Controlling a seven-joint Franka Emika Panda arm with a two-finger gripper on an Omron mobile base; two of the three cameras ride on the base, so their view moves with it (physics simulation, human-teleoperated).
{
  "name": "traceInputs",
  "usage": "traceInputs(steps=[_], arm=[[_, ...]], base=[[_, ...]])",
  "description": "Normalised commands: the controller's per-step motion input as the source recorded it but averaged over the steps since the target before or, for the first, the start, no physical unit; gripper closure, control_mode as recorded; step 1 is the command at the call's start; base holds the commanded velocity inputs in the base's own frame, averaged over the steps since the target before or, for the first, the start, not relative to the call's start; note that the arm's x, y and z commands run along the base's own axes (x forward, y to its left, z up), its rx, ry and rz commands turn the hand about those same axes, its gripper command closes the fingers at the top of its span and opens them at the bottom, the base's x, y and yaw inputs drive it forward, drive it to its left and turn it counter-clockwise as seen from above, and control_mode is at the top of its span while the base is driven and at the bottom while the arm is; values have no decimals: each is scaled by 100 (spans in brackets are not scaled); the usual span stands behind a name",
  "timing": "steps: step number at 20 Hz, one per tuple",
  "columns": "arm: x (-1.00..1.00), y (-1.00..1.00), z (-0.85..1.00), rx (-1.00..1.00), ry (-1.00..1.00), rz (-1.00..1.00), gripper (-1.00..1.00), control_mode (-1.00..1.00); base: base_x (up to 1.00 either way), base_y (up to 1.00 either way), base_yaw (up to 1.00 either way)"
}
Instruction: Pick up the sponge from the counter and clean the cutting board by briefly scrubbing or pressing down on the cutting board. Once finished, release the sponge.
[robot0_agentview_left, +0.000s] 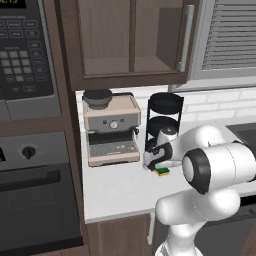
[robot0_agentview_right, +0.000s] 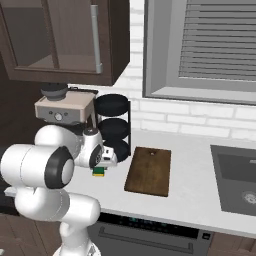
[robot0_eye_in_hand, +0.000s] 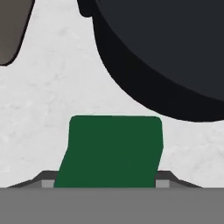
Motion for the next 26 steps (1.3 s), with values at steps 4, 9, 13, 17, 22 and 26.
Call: traceInputs(steps=[4,9,13,17,22,26], arm=[[0,1,-5,0,0,0,100,-100],[-34,-15,41,2,0,-4,100,-100],[-31,-74,53,7,0,-1,100,-100],[-19,-95,29,5,0,0,100,-100],[-7,-56,1,1,-7,-1,100,-100],[-5,-62,0,0,-6,-5,100,-100]], base=[[0,0,0],[0,0,0],[0,0,0],[0,0,0],[0,0,0],[0,0,0]])
